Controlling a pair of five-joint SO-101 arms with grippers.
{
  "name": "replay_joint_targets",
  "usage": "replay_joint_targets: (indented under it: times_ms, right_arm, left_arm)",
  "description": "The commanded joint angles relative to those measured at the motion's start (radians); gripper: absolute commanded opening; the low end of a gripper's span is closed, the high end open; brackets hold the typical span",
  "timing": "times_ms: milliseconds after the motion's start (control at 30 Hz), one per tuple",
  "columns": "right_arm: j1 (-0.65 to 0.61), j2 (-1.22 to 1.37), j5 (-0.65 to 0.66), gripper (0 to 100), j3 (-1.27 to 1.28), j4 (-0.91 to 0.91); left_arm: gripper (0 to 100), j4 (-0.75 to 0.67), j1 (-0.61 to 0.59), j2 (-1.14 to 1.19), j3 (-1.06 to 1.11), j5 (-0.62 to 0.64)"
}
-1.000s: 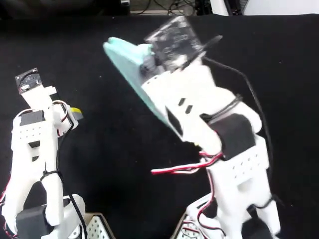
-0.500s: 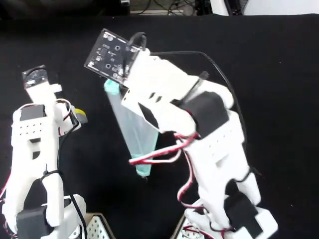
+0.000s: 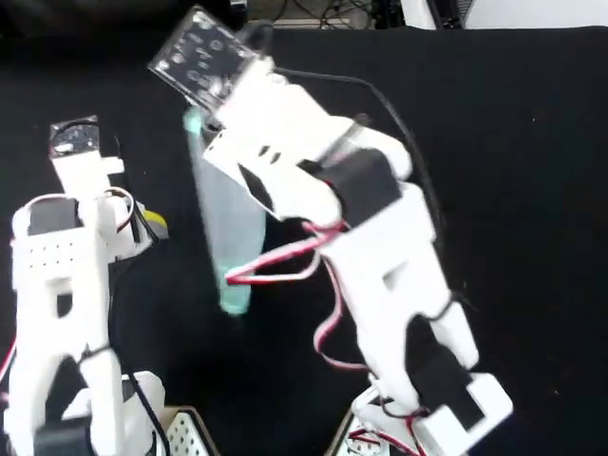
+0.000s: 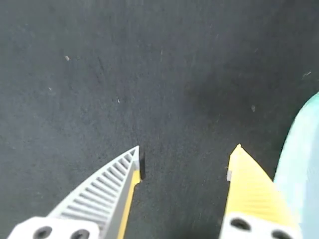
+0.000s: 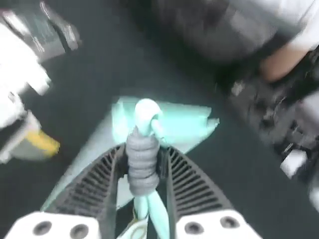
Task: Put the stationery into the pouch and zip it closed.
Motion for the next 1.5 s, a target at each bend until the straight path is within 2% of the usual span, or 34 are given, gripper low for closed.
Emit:
replay_joint_targets:
  times_ms: [0, 100, 267, 433, 600, 733, 900, 1000, 1200, 1467]
  right_arm:
    - [0.021, 0.018, -0.011, 1.3, 0.047, -0.034]
    - [0.023, 0.002, -0.012, 1.3, 0.065, -0.054]
    - [0.017, -0.065, -0.012, 1.3, 0.074, -0.055]
    - [0.018, -0.111, -0.005, 1.3, 0.216, 0.029]
    - [0.018, -0.194, -0.009, 1.2, 0.484, -0.086]
    - [-0.008, -0.374, -0.012, 1.2, 0.792, -0.356]
    - [-0.034, -0.602, -0.012, 1.2, 1.224, -0.735]
    - [-0.031, -0.688, -0.014, 1.2, 1.385, -0.872]
    - [-0.018, -0.809, -0.097, 1.2, 1.454, -0.965]
    - [0.046, -0.825, -0.098, 1.2, 1.331, -0.973]
  left_arm:
    - [29, -0.031, 0.013, -0.192, 0.062, -0.006]
    - [29, -0.124, 0.013, -0.338, 0.188, 0.000]
    - [29, -0.252, 0.013, -0.577, 0.355, 0.117]
    - [29, -0.298, 0.013, -0.830, 0.470, 0.206]
    - [33, -0.296, 0.013, -0.988, 0.513, 0.207]
    - [34, -0.295, 0.012, -0.937, 0.493, 0.153]
    - [34, -0.293, 0.012, -0.750, 0.430, 0.104]
    - [34, -0.252, 0.015, -0.667, 0.366, 0.107]
    - [34, -0.193, 0.133, -0.646, 0.326, 0.107]
    - [34, -0.196, 0.134, -0.672, 0.317, 0.109]
